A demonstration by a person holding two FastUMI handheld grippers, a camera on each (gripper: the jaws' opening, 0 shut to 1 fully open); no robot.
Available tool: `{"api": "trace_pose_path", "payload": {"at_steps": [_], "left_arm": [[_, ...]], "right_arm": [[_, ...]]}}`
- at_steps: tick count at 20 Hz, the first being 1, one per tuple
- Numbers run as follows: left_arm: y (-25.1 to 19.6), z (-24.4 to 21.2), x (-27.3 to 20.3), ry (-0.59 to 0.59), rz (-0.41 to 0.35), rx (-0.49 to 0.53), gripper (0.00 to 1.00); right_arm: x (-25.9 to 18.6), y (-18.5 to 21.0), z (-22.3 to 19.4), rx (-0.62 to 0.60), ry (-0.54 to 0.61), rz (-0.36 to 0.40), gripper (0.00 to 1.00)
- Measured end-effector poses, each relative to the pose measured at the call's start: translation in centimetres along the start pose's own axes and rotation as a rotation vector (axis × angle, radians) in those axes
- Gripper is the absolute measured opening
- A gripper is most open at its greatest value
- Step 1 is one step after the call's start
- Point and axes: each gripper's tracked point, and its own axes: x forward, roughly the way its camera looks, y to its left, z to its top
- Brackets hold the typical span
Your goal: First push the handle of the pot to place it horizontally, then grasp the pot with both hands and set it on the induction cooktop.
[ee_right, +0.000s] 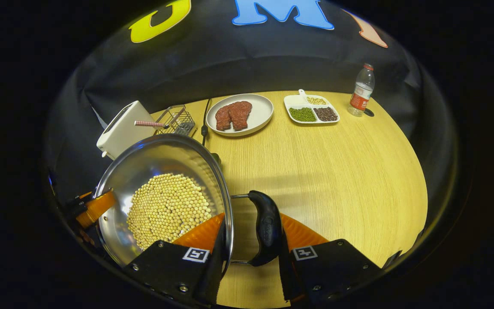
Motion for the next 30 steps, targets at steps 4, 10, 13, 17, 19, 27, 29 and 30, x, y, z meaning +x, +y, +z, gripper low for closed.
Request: {"api": "trace_pose_path", "payload": {"at_steps": [4, 10, 13, 17, 19, 27, 29, 30], "left_arm": [[1.7, 0.3, 1.4, 0.010, -0.006, -0.001, 0.66], [3.9, 0.2, 3.2, 0.031, -0.010, -0.016, 0.66], [4.7, 0.2, 3.5, 0.040, -0.014, -0.027, 0.66], [5.6, 0.4, 4.1, 0.036, -0.023, -0.026, 0.66], [6.0, 0.2, 4.1, 0.037, -0.032, -0.034, 0.63], [6.8, 0.1, 4.5, 0.018, -0.053, -0.033, 0.66], [6.7, 0.2, 4.0, 0.011, -0.045, -0.029, 0.63], [6.8, 0.0, 3.9, 0.011, -0.038, -0.035, 0.65]], "right_arm": [[1.2, 1.4, 0.5, 0.003, 0.002, -0.002, 0.56], [3.0, 3.2, 0.9, -0.004, 0.014, -0.005, 0.56], [3.7, 4.0, 1.0, -0.009, 0.018, -0.002, 0.56], [3.8, 4.7, 1.2, -0.014, 0.014, -0.010, 0.56], [3.8, 5.1, 1.1, -0.017, 0.010, -0.014, 0.56], [3.7, 5.7, 0.5, 0.021, -0.019, -0.023, 0.56], [3.8, 5.7, 0.7, 0.013, -0.030, -0.017, 0.56], [3.8, 5.7, 0.7, 0.015, -0.032, -0.012, 0.56]]}}
